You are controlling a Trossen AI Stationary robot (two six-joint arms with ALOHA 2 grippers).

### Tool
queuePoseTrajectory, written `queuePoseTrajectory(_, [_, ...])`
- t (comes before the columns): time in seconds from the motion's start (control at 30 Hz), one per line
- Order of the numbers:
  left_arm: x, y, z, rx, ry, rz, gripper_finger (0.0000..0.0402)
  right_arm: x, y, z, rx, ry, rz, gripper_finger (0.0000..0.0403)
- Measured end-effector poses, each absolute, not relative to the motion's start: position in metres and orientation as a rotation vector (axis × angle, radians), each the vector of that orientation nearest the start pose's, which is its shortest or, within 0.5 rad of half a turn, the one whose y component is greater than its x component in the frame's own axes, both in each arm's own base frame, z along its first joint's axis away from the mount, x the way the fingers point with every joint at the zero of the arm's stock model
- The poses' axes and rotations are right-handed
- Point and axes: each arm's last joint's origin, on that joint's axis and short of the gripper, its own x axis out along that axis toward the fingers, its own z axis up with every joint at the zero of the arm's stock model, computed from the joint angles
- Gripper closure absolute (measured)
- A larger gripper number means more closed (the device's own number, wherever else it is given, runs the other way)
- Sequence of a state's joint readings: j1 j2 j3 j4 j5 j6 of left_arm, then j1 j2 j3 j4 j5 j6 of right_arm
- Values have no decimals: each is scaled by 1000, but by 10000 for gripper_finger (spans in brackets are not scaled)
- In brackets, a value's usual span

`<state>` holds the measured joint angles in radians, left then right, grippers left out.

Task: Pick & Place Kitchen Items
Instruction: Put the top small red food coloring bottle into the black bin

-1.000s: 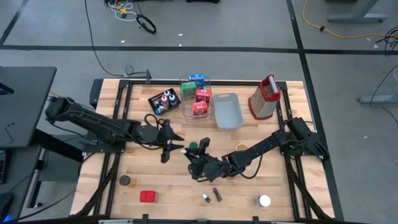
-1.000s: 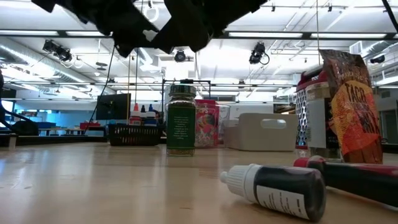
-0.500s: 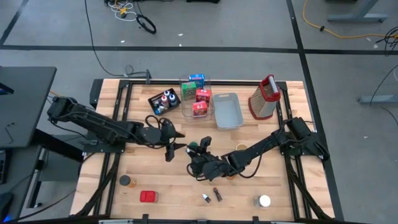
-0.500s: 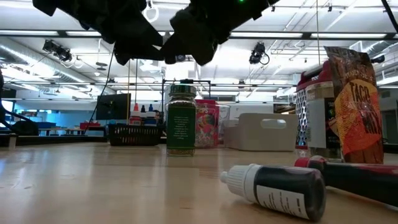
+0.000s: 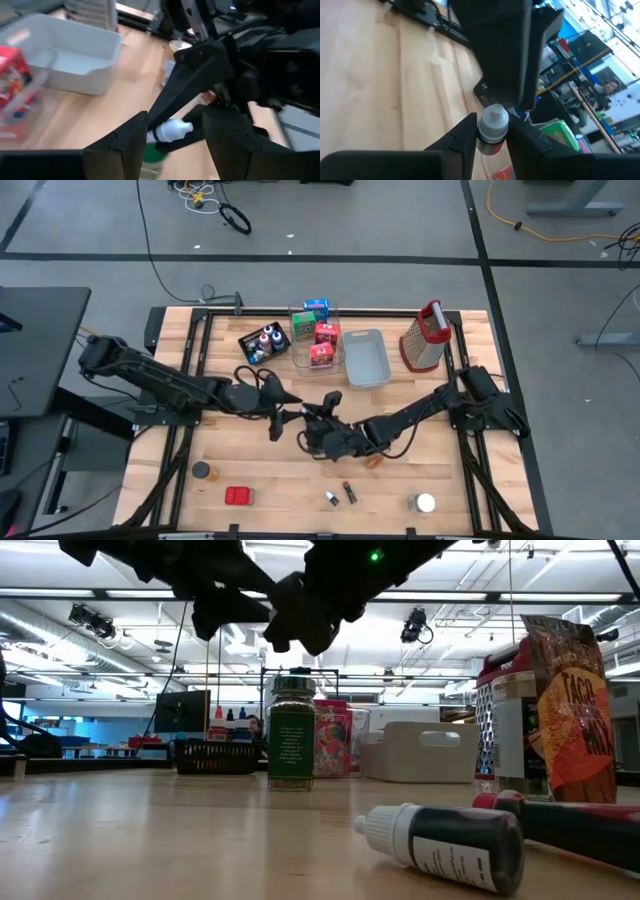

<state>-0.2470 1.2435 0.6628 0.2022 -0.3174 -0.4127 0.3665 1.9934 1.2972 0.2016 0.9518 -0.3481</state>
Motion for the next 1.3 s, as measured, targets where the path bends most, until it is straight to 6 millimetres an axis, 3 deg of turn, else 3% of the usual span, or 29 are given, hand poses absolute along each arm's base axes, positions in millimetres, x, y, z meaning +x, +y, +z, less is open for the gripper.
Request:
queuePoseTrajectory(0.3, [259,-47,228,-232,350,247,173,413,116,192,-624,516,-538,296])
queuePoseTrajectory(1.0, [260,-36,215,-293,440,322,168,412,117,190,-636,533,-525,295])
queuePoseTrajectory(1.13, [261,-36,216,-264,443,288,181,413,117,190,-633,531,-517,295])
queuePoseTrajectory(1.3, [262,-39,217,-279,450,212,224,413,118,190,-628,527,-505,295])
